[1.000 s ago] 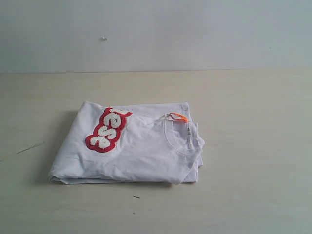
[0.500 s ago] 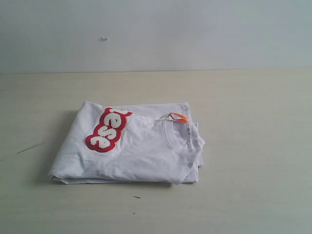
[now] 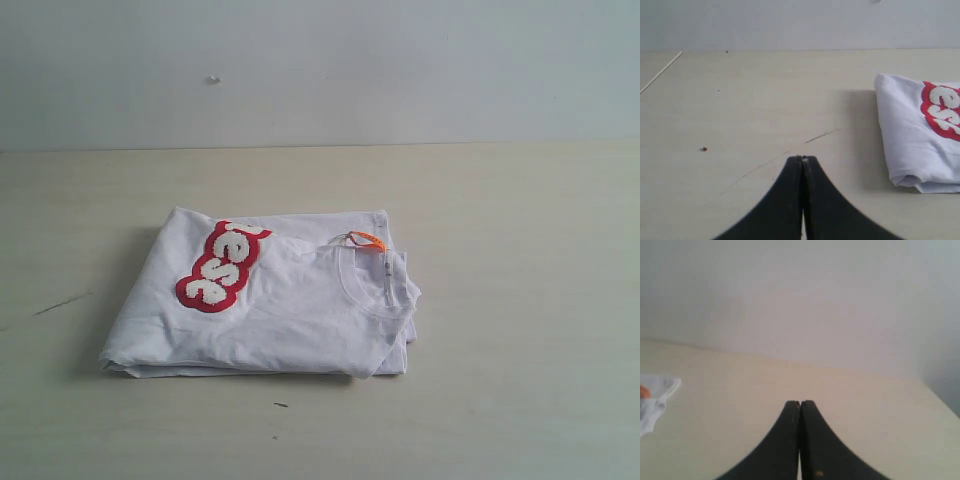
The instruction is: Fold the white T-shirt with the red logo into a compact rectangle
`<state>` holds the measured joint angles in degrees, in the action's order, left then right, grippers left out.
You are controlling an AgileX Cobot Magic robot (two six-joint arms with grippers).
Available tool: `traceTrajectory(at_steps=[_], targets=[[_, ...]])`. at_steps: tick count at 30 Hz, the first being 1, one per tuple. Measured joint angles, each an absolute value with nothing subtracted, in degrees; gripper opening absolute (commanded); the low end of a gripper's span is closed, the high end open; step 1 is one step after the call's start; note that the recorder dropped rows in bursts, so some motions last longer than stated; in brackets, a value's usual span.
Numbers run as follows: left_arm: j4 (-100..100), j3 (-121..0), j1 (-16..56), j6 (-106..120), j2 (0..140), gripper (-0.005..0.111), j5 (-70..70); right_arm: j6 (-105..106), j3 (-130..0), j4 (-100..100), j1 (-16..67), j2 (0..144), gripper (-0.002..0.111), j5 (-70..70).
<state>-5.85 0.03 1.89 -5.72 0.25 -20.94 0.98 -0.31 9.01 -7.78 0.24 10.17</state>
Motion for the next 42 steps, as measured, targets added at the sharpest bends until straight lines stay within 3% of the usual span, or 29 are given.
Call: traceTrajectory(at_steps=[42], targets=[[-5.85, 0.03, 1.89, -5.82, 0.25, 0.000, -20.94, -2.12, -0.31, 0.54, -6.74, 0.24, 0.000, 15.58]])
